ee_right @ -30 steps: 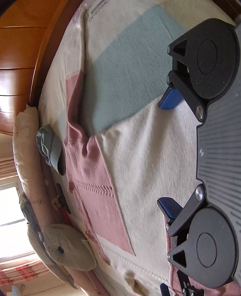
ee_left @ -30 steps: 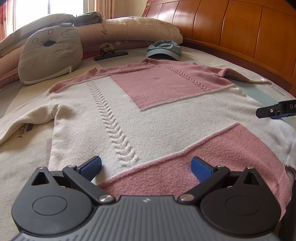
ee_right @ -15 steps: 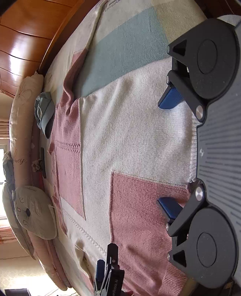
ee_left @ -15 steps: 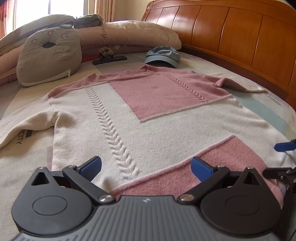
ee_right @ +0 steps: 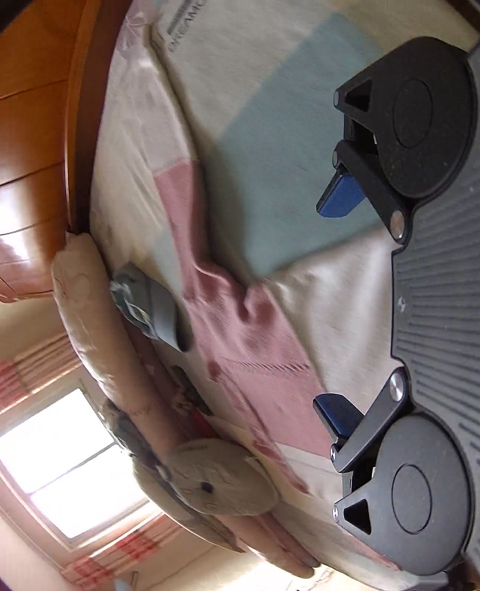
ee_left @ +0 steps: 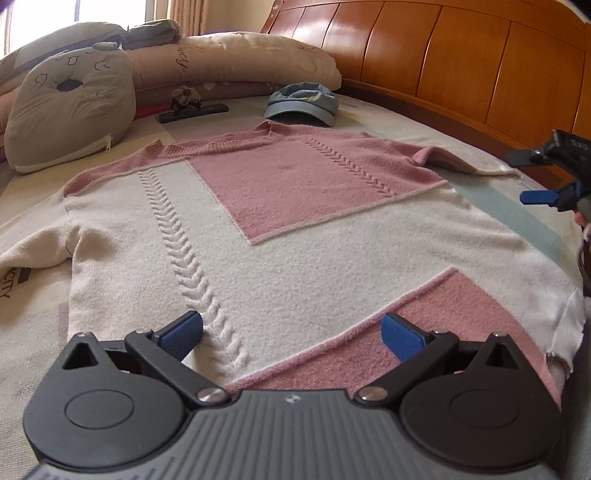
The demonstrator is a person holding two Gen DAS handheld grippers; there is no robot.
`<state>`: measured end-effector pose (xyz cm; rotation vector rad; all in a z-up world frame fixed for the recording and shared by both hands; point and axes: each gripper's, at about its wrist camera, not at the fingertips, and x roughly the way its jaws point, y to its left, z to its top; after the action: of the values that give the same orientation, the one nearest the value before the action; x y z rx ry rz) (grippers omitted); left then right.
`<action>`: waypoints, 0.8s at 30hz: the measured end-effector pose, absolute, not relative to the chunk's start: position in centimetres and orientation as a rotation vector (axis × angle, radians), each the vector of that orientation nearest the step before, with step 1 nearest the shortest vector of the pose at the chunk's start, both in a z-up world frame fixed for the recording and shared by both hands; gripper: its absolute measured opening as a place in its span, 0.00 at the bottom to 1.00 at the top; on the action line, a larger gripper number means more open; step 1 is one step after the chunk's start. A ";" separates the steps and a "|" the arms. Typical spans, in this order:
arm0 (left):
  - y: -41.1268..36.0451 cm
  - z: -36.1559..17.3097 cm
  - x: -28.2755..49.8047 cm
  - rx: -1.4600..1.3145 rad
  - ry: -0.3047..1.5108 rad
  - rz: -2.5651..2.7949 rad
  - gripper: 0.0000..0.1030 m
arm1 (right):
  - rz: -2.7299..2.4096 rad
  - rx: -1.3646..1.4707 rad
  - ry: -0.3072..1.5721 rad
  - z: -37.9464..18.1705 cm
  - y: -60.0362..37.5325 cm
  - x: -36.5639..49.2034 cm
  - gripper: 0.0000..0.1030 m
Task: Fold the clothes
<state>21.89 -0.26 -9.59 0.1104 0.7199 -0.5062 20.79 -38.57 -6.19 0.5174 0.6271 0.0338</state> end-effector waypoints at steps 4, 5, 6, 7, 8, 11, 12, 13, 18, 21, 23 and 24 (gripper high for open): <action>-0.6 -9.8 22.1 0.112 0.727 -0.481 0.99 | -0.030 0.621 0.593 -7.2 -45.0 25.5 1.00; -0.7 -9.9 22.1 0.120 0.727 -0.473 0.99 | -0.039 0.661 0.588 -7.8 -46.5 26.4 1.00; -0.9 -10.0 22.2 0.128 0.727 -0.469 0.99 | -0.039 0.700 0.589 -8.5 -47.8 27.3 1.00; -1.0 -10.0 22.2 0.133 0.728 -0.465 0.99 | -0.039 0.736 0.590 -9.2 -49.0 28.2 1.00; -1.1 -10.0 22.3 0.133 0.728 -0.461 0.99 | -0.036 0.762 0.591 -10.0 -49.9 29.0 1.00; -1.2 -10.0 22.6 0.123 0.730 -0.450 0.99 | -0.013 0.802 0.527 -11.4 -51.7 30.4 1.00; -1.3 -10.0 22.7 0.123 0.731 -0.446 0.99 | -0.011 0.807 0.517 -11.6 -52.0 31.0 1.00; -1.4 -10.1 22.8 0.124 0.731 -0.441 0.99 | -0.011 0.810 0.506 -11.7 -52.3 31.6 1.00; -1.8 -10.2 23.0 0.136 0.728 -0.424 0.99 | -0.044 0.737 0.466 -12.0 -53.0 34.4 1.00; -1.9 -10.2 23.1 0.143 0.727 -0.416 0.99 | -0.061 0.738 0.425 -12.2 -53.6 35.5 1.00; -2.0 -10.2 23.2 0.146 0.726 -0.413 0.99 | -0.063 0.741 0.414 -12.1 -54.2 35.7 1.00; -2.0 -10.2 23.2 0.146 0.726 -0.413 0.99 | -0.060 0.749 0.408 -12.1 -54.5 35.8 1.00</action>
<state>23.20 -2.02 -10.20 0.1465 0.7260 -0.4127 35.84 -54.46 -12.07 0.7493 0.4085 -0.0596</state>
